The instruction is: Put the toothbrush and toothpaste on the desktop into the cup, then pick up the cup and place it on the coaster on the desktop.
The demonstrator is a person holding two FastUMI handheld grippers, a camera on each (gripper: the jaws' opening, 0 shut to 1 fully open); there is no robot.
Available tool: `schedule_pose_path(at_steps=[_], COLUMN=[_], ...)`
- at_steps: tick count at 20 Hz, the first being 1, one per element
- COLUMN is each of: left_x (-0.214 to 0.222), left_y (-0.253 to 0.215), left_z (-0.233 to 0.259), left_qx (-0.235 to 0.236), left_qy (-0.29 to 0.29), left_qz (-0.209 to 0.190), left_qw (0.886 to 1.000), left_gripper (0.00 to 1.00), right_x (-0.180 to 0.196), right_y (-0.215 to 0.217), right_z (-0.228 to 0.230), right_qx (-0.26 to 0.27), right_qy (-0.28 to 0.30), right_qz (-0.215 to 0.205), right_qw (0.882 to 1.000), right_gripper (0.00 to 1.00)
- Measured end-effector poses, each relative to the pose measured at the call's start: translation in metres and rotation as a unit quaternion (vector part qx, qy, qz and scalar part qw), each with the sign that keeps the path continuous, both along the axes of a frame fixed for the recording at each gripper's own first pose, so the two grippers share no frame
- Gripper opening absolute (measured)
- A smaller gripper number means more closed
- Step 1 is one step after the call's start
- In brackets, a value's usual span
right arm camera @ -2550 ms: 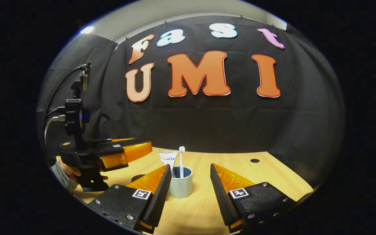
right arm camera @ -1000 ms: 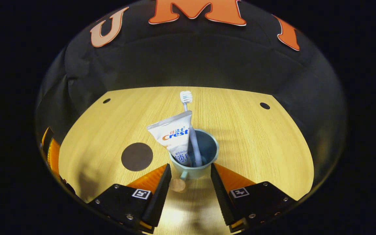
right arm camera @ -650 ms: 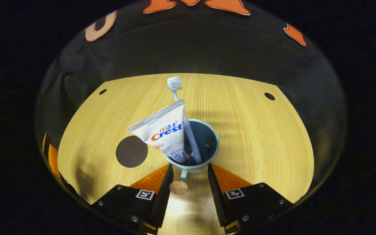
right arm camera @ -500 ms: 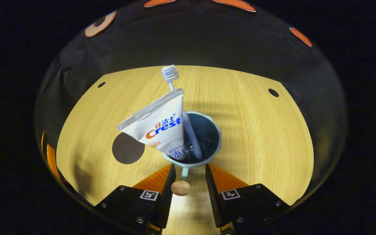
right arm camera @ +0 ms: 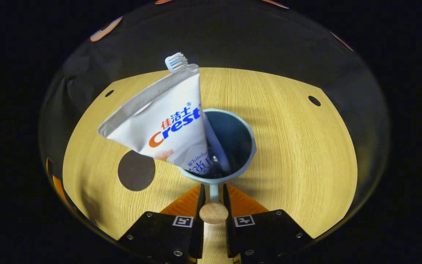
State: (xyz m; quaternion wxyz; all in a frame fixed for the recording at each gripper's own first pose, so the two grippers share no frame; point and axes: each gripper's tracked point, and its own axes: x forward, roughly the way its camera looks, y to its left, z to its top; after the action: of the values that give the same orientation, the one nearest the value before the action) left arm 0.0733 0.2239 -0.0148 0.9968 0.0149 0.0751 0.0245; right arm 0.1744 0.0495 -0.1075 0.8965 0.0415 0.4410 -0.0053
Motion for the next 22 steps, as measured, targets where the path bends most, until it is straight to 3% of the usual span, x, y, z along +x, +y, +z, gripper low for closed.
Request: schedule_pose_path(at_steps=[3, 11, 22], left_x=[0.001, -0.002, -0.010], left_y=[0.003, 0.005, 0.006], left_z=[-0.006, -0.012, -0.016], left_qx=[-0.004, -0.007, -0.012], left_qy=[0.007, 0.019, 0.022], left_qz=[0.004, 0.012, 0.016], left_qw=[1.000, 1.000, 1.000], left_gripper=[0.98, 0.98, 0.98], right_x=[0.000, 0.006, 0.016], right_y=[0.000, 0.003, 0.002], right_z=[0.001, 0.002, 0.003], right_qx=[-0.014, -0.001, 0.011], right_qy=[-0.010, -0.045, -0.067], right_qz=[0.006, 0.014, 0.086], right_qw=[1.000, 0.999, 0.994], right_gripper=[0.17, 0.19, 0.19])
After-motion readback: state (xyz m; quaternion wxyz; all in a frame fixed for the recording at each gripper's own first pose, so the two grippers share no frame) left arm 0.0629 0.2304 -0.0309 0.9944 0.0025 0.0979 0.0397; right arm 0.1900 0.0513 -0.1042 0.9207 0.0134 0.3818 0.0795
